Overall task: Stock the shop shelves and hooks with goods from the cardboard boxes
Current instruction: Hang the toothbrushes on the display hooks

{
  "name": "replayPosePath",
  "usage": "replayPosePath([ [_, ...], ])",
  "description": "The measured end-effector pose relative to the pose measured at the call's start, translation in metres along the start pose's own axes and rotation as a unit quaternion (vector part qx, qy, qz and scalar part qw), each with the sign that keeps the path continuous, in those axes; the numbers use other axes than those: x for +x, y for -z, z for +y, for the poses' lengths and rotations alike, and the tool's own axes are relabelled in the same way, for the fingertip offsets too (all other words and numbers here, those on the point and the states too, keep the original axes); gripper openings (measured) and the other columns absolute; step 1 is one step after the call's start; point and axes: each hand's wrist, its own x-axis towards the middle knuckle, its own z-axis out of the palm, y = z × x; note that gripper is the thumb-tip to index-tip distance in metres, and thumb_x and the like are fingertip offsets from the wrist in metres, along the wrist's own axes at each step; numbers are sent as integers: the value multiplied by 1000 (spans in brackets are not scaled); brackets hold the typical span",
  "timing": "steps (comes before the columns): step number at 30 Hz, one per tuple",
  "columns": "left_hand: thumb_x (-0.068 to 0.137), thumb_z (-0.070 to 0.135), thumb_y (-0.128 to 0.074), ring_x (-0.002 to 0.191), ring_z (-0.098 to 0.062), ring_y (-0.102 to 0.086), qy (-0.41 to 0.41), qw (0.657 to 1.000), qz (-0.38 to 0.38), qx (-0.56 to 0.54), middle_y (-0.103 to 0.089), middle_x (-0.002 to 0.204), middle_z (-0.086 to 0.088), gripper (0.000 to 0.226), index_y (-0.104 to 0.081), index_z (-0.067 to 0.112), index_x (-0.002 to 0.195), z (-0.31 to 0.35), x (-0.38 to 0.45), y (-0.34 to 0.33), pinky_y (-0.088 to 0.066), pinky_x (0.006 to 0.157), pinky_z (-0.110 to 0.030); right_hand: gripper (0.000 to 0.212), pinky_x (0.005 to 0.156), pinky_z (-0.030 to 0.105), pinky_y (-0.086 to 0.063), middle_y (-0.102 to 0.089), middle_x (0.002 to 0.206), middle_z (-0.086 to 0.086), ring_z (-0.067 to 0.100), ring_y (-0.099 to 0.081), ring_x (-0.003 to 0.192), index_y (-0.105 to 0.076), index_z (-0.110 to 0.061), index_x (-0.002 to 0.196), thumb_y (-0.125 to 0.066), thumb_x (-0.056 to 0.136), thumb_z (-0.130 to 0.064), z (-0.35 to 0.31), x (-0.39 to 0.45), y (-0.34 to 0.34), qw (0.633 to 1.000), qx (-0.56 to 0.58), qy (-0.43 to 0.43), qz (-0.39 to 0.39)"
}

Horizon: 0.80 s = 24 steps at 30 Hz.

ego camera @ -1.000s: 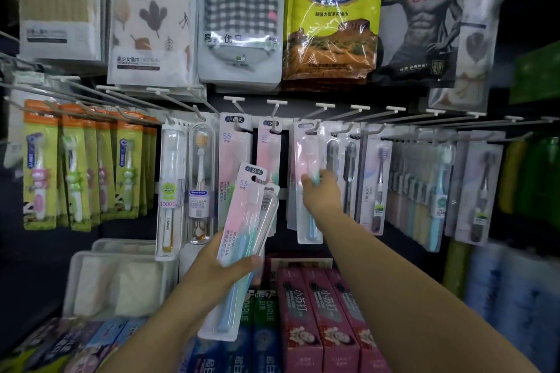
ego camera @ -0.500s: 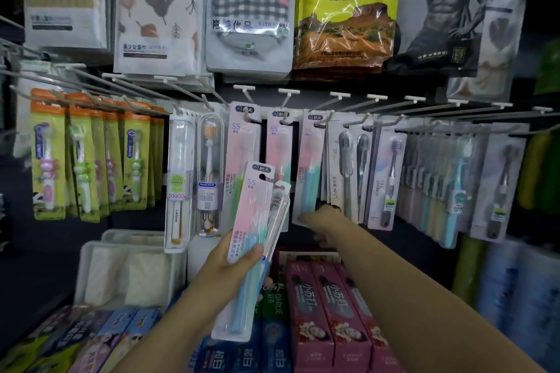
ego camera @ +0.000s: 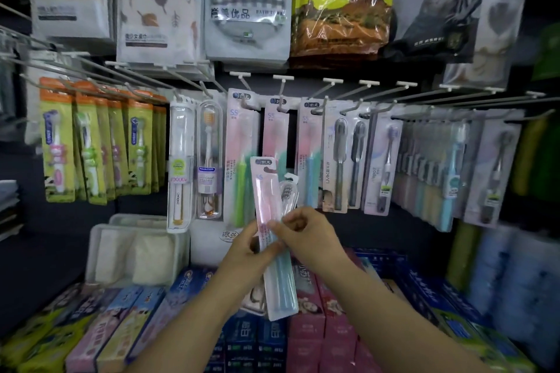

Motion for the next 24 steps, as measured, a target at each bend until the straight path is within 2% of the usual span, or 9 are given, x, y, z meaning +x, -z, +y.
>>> replayPosePath([
  [3, 84, 17, -69, 94, -11, -69, -12, 1000, -1, 11, -73, 100, 5, 35, -62, 30, 115, -1, -2, -3, -55, 74, -23, 30, 53, 11, -42, -56, 80, -4, 7, -55, 67, -55, -18, 91, -77, 78, -32, 3, -2, 0, 1000, -8, -20, 5],
  [8, 88, 24, -65, 100, 2, -53, -35, 999, 8, 9, -57, 128, 3, 51, -45, 52, 126, 6, -6, -6, -46, 75, -13, 29, 60, 22, -48, -67, 96, 13, 13, -58, 72, -59, -8, 99, -66, 87, -34, 9, -2, 8, 999, -18, -21, 22],
  [9, 91, 25, -62, 110, -8, -56, -40, 999, 14, 19, -51, 136, -3, 52, -42, 53, 129, 8, -6, -5, -43, 75, -12, 31, 63, 25, -50, -67, 97, 15, 17, -60, 74, -61, -7, 100, -65, 88, -35, 10, -1, 12, 999, -17, -18, 27],
  [10, 93, 25, -59, 124, -13, -35, -41, 999, 19, 25, -47, 140, -6, 51, -41, 54, 130, 9, -6, -4, -40, 72, -11, 32, 67, 29, -52, -67, 98, 16, 21, -63, 78, -61, -6, 101, -63, 89, -36, 11, 2, 17, 999, -18, -16, 36],
  [11, 94, 23, -56, 100, 1, -54, -41, 999, 22, 27, -46, 140, -6, 49, -41, 55, 129, 11, -5, -3, -39, 70, -10, 33, 70, 33, -54, -66, 99, 15, 24, -65, 83, -60, -7, 103, -62, 90, -37, 9, 5, 23, 998, -22, -13, 51],
  [12, 95, 22, -54, 90, 8, -41, -42, 998, 26, 23, -45, 141, -5, 49, -41, 56, 127, 12, -4, -1, -39, 71, -13, 33, 70, 33, -56, -66, 100, 14, 24, -65, 86, -59, -7, 103, -61, 91, -37, 7, 9, 29, 997, -26, -8, 66],
  [14, 96, 18, -52, 108, 1, -47, -45, 998, 37, 24, -42, 143, -3, 49, -43, 55, 127, 13, -1, 2, -38, 82, -20, 25, 61, 23, -52, -65, 105, 8, 15, -63, 80, -59, -11, 106, -57, 94, -32, -1, 22, 44, 996, -42, 9, 83],
  [19, 97, 15, -51, 90, 13, -47, -67, 997, 25, 37, -47, 130, 10, 48, -43, 52, 125, 11, 7, 8, -37, 70, -7, 32, 75, 25, -41, -63, 112, 5, 16, -54, 87, -55, -9, 126, -53, 97, -22, -32, 53, 65, 989, -83, 50, 111],
  [24, 96, 18, -53, 95, -4, -53, -57, 998, 12, 32, -49, 113, 13, 50, -48, 60, 122, 4, 10, 18, -47, 80, -15, 32, 75, 27, -42, -59, 111, 4, 19, -53, 89, -50, -7, 128, -51, 98, -19, -48, 77, 65, 984, -84, 60, 146],
])
